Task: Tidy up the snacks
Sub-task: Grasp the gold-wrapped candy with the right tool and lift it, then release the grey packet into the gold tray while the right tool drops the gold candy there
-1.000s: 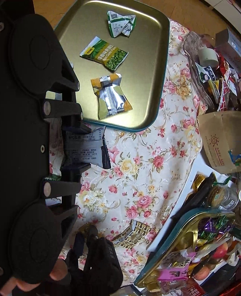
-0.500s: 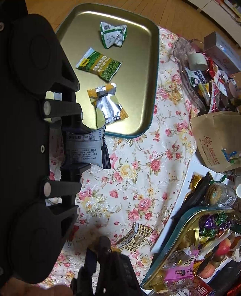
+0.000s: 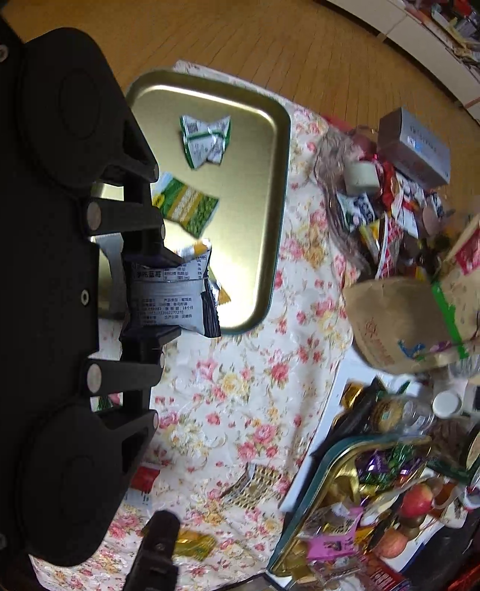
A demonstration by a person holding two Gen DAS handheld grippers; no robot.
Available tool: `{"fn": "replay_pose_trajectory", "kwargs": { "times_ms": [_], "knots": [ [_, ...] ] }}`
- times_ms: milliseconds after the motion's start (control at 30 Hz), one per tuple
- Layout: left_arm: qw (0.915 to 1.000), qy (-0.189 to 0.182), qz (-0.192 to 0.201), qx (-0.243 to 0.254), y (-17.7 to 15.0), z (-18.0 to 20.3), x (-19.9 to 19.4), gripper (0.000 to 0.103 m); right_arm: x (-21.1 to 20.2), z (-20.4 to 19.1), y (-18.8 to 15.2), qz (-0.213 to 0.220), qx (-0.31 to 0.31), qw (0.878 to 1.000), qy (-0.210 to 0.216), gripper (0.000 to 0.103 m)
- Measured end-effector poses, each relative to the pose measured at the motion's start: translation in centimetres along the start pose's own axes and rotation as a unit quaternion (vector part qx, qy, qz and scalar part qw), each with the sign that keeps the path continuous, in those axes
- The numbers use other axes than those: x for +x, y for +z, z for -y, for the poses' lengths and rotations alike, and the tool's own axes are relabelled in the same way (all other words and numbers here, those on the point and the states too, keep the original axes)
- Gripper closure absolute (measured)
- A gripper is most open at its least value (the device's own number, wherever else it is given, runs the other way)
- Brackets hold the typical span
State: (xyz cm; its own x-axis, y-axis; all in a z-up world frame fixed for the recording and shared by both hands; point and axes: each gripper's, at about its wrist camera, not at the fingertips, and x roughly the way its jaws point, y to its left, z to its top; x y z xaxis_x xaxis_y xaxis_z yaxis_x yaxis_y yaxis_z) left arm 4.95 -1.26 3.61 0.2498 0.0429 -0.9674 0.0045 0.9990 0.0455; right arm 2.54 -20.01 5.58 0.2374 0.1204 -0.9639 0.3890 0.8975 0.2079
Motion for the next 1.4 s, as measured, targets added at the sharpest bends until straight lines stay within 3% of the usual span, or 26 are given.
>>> {"fn": "replay_pose_trajectory", "kwargs": {
  "times_ms": [133,533,1233,1400],
  "knots": [
    [0.9994,0.023,0.002,-0.026,0.1,-2.5,-0.1,0.062,0.0,-0.3,-0.7,-0.005,-0.012,1.0,-0.015,0.076],
    [0.9952,0.055,-0.022,-0.078,-0.1,-7.6,1.1,0.062,-1.3,-3.1,-1.9,0.008,-0.07,0.998,0.004,0.076],
    [0.9937,0.061,0.001,-0.094,1.8,-11.8,2.1,0.061,1.4,-9.2,-2.7,-0.013,-0.145,0.989,0.004,0.076],
    [0.9946,0.025,-0.002,-0.1,1.8,-12.6,2.2,0.06,2.1,-9.9,-2.6,-0.021,-0.153,0.988,0.005,0.076]
  ]
}}
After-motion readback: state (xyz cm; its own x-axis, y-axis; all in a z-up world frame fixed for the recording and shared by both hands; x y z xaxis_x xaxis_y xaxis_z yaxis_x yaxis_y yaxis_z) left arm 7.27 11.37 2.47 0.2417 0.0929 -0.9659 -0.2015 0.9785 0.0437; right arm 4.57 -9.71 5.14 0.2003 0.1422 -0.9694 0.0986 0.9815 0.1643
